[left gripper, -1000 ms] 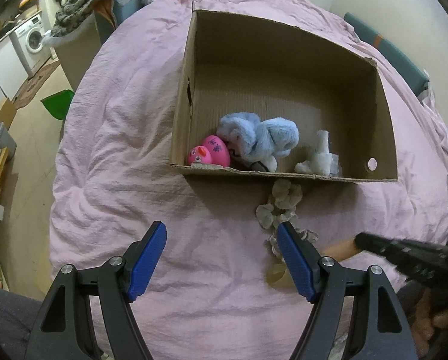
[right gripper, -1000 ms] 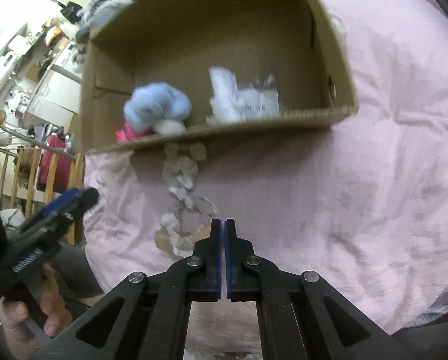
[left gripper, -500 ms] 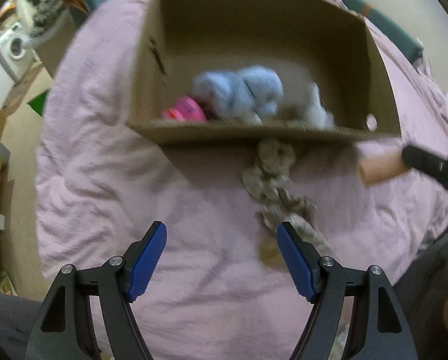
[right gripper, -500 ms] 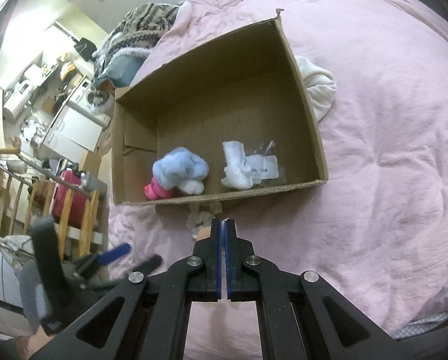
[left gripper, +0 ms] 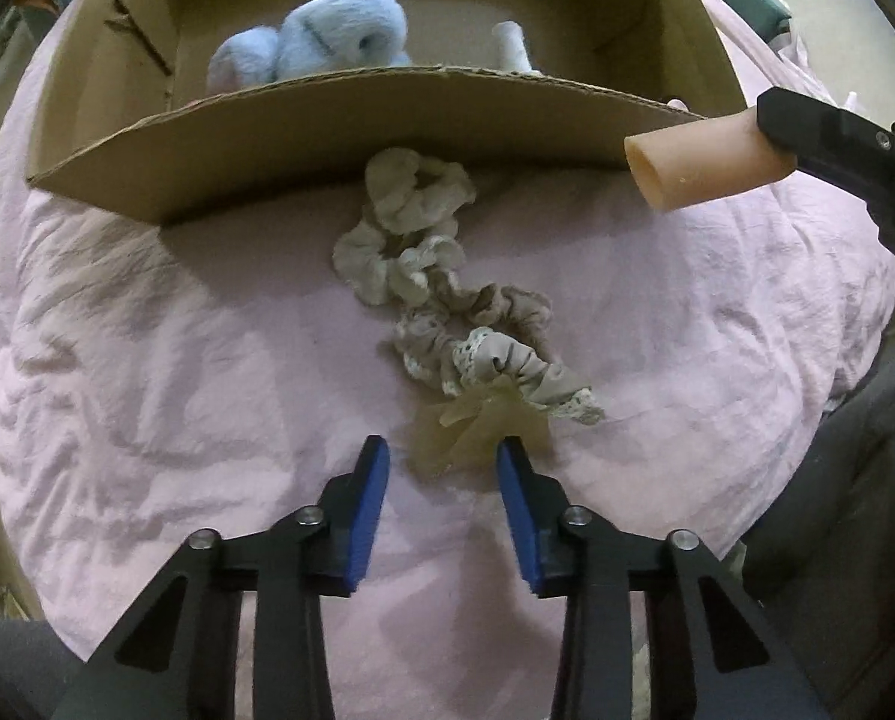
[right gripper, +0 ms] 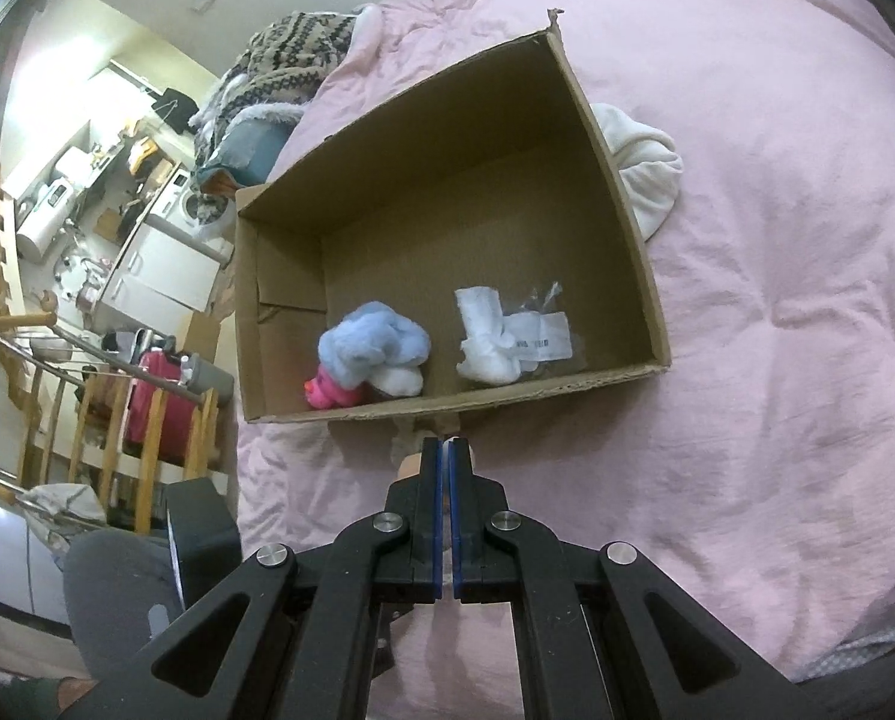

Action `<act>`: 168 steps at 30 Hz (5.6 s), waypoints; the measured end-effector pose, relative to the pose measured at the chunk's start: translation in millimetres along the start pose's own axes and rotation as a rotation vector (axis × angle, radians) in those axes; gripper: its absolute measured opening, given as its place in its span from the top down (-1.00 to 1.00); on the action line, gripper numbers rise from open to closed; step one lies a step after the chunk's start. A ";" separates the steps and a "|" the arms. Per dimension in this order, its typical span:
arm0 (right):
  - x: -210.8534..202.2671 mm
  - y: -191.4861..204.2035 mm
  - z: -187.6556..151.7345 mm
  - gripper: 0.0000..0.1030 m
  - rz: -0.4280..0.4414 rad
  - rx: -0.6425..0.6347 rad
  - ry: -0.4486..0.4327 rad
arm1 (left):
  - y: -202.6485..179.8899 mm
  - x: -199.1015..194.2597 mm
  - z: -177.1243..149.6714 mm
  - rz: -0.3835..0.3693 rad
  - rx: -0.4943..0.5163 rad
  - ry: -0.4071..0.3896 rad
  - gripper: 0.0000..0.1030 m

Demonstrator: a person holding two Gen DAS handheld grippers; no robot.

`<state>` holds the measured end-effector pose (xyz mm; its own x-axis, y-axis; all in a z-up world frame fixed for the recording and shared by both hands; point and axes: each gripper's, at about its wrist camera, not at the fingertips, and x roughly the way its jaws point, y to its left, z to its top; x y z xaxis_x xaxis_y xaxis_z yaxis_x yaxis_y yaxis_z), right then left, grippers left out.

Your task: Organize soft objects

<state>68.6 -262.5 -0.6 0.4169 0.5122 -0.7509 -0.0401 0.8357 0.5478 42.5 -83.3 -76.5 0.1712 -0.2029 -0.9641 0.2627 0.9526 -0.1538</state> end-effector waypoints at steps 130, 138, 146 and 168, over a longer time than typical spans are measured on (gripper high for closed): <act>30.6 15.0 -11.0 -0.34 -0.080 -0.064 0.062 | 56.9 -101.7 11.8 0.196 -0.223 -0.368 -0.35; 56.2 2.5 -17.5 -0.34 -0.057 0.016 0.142 | 71.5 -97.6 7.9 0.186 -0.295 -0.339 -0.35; 116.1 26.2 -36.9 -0.39 -0.105 -0.091 0.329 | 77.3 -90.1 12.3 0.164 -0.340 -0.303 -0.35; 118.1 53.2 -50.0 0.74 -0.189 -0.289 0.370 | 65.6 -80.3 16.1 0.141 -0.281 -0.277 -0.35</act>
<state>70.3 -147.7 -78.5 0.0938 0.3390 -0.9361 -0.2666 0.9145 0.3044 61.3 -8.2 -5.6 0.4463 -0.0824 -0.8911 -0.0447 0.9925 -0.1141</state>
